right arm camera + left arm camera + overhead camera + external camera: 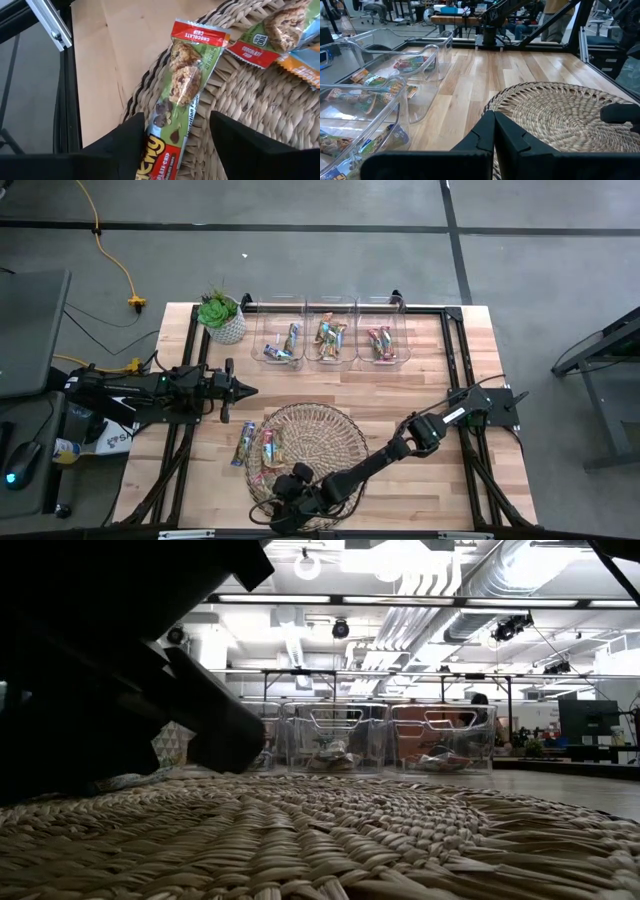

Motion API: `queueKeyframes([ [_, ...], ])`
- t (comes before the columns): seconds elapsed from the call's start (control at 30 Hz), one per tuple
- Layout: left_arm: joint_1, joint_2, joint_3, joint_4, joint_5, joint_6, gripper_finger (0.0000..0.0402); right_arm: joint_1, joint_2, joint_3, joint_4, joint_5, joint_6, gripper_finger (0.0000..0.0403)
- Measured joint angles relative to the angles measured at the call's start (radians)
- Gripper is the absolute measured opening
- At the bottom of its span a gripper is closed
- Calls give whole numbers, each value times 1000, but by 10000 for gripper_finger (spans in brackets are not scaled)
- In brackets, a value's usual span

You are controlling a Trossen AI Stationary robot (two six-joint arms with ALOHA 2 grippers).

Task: Pick and place Granola Bars by type
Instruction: Put the red granola bar into the right transparent bin

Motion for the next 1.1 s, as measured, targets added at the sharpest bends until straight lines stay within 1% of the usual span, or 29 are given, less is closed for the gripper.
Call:
queueKeyframes([
  [0.37,0,0,0,0,0,0,1,0,1,-1,-13,-8,3,128],
  [0.53,0,0,0,0,0,0,1,0,1,-1,-8,-9,1,98],
  [0.63,0,0,0,0,0,0,1,0,-7,-4,6,-21,-37,82],
  [0.83,0,0,0,0,0,0,1,2,-55,-6,23,-37,-115,68],
  [1.1,0,0,0,0,0,0,1,-6,-115,-5,117,-41,-223,67],
])
